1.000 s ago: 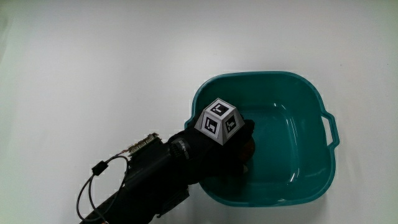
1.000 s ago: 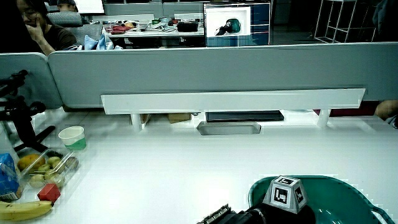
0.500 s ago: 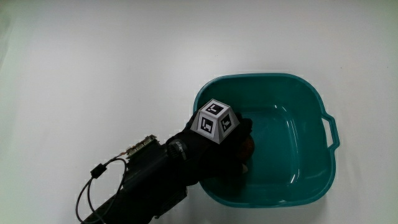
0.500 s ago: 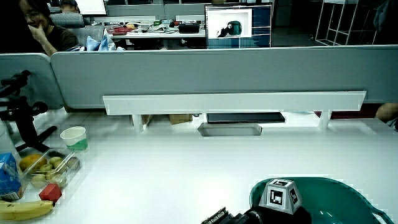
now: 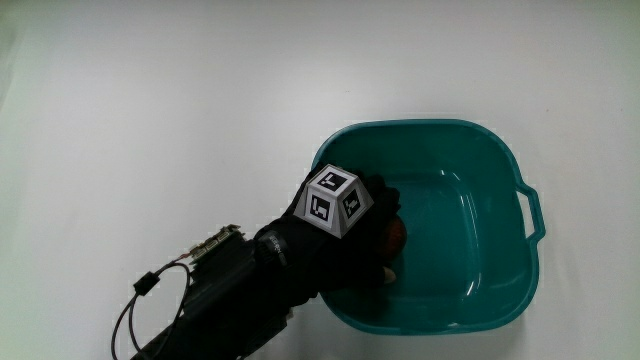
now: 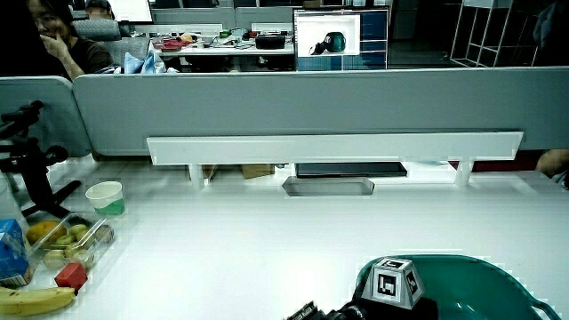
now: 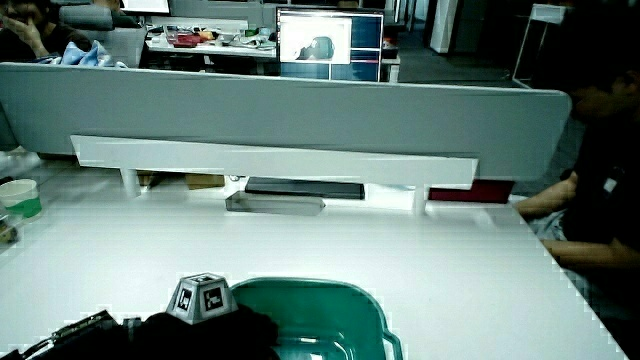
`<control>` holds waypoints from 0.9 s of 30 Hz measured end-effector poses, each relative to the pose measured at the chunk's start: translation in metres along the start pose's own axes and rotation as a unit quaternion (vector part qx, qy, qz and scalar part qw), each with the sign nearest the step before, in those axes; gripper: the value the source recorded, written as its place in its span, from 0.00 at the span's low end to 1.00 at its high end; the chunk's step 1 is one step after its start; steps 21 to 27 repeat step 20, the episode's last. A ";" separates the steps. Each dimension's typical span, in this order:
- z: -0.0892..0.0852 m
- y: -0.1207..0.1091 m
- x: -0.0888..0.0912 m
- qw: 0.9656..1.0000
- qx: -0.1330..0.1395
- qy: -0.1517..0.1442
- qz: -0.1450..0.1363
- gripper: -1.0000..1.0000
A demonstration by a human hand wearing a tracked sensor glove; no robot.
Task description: Place apple into plate
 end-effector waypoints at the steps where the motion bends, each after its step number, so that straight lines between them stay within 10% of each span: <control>1: 0.000 -0.001 0.000 1.000 0.003 0.000 -0.004 0.17; 7: 0.005 -0.014 -0.009 0.996 0.061 -0.022 -0.053 0.07; 10: 0.016 -0.026 -0.015 0.986 0.124 0.002 -0.110 0.02; 15: 0.031 -0.044 -0.027 0.982 0.156 -0.009 -0.109 0.00; 17: 0.027 -0.047 -0.039 0.981 0.160 -0.064 -0.091 0.00; 20: 0.046 -0.065 -0.039 0.969 0.204 0.057 -0.128 0.00; 27: 0.046 -0.065 -0.039 0.969 0.204 0.057 -0.128 0.00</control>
